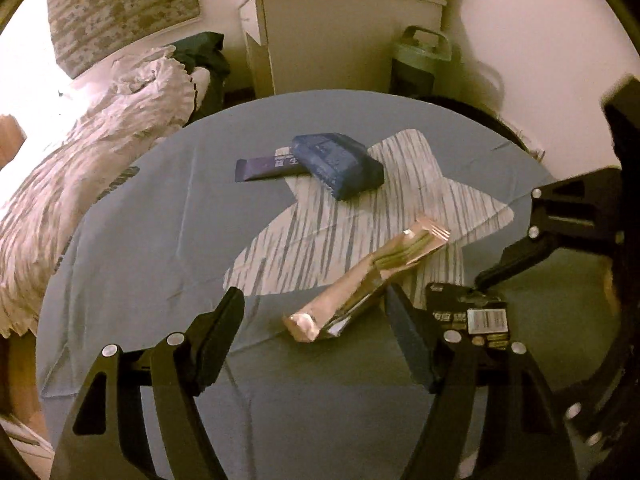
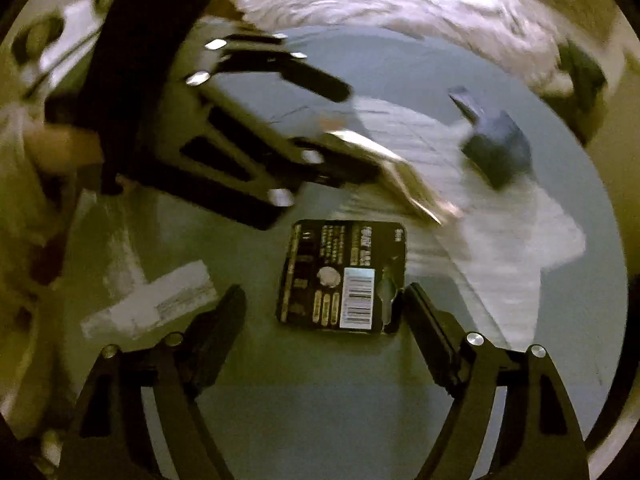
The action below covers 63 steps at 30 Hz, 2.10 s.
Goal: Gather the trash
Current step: 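Grasp the gold wrapper with the left tool while the right grasps the black battery card, then carry both items over the black bin and open both tools to drop them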
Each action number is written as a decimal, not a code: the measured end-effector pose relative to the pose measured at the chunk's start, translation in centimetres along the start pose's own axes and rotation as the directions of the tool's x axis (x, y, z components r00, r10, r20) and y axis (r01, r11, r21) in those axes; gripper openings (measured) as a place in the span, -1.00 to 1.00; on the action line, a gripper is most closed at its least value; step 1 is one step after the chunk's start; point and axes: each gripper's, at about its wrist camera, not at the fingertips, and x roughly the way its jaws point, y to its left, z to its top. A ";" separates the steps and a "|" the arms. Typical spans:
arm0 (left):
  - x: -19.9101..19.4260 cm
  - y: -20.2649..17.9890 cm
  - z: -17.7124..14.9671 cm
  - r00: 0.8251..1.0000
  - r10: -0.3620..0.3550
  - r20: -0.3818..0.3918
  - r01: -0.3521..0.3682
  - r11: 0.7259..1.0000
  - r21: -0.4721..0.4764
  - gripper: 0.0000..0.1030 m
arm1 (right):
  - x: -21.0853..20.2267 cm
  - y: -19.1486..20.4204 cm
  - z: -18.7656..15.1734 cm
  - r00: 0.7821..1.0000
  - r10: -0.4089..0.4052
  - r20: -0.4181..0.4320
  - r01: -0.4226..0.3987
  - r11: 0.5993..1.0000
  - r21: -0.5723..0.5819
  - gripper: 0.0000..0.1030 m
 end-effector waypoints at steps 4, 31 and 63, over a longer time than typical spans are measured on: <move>-0.2 -0.3 0.0 1.000 -0.002 0.012 0.002 1.000 0.007 0.30 | -0.5 0.0 0.3 1.000 -0.002 0.013 0.002 1.000 0.014 0.06; -2.0 -4.2 4.6 0.959 -0.149 0.240 0.224 0.918 -0.326 -0.82 | -13.3 -20.1 -14.5 0.894 0.087 0.439 -0.372 0.691 0.620 0.05; 13.2 -21.5 23.5 0.907 -0.385 0.172 0.411 0.898 -0.156 -0.81 | -14.4 -36.7 -28.4 0.801 -0.302 0.517 -0.399 0.375 0.837 0.06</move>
